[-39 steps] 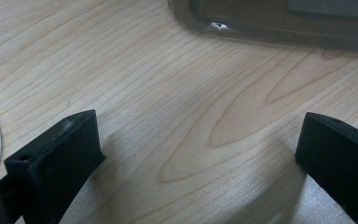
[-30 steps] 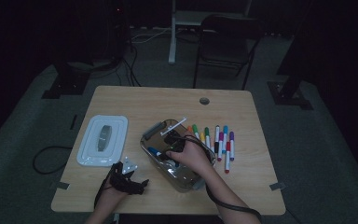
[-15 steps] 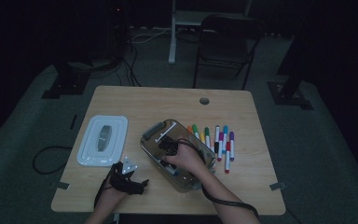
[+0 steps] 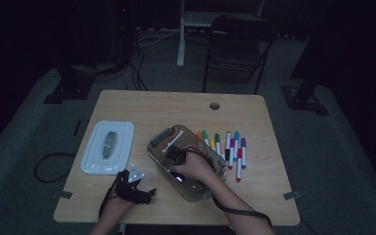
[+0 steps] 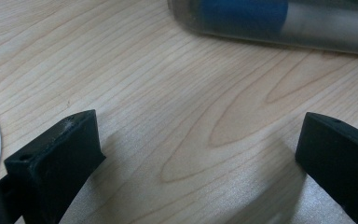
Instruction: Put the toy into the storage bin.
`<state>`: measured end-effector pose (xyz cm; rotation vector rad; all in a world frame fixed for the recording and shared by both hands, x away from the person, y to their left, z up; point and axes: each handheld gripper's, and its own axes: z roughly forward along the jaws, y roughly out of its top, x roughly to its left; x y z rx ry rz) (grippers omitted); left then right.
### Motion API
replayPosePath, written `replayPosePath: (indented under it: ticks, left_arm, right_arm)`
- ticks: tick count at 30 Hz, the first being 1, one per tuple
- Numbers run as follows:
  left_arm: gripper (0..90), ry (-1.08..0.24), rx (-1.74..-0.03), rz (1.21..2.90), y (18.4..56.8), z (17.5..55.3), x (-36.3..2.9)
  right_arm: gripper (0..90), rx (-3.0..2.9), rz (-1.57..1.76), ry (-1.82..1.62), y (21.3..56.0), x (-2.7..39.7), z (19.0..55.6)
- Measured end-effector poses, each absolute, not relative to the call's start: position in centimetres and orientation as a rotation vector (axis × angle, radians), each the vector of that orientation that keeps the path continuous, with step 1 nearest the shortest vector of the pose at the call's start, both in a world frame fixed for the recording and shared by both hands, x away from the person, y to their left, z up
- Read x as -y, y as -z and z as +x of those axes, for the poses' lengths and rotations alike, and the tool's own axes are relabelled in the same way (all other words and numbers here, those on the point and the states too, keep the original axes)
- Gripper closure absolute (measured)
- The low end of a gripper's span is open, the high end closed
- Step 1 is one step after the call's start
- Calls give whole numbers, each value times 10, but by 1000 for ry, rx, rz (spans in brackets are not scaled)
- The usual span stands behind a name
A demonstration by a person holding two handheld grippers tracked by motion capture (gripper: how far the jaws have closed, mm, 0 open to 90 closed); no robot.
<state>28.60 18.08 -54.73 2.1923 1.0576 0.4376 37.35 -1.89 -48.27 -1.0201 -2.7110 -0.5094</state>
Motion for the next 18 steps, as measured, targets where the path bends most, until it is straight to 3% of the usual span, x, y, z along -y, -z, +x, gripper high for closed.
replayPosePath:
  ticks: [7, 18]
  left_arm:
    - [6, -437, -1057, 2192, 547, 286, -181]
    - [7, -436, -1057, 2194, 547, 286, -181]
  right_arm:
    - [602, 2736, -997, 669, 469, 30, 374]
    - [577, 2715, -1018, 964, 432, 59, 364]
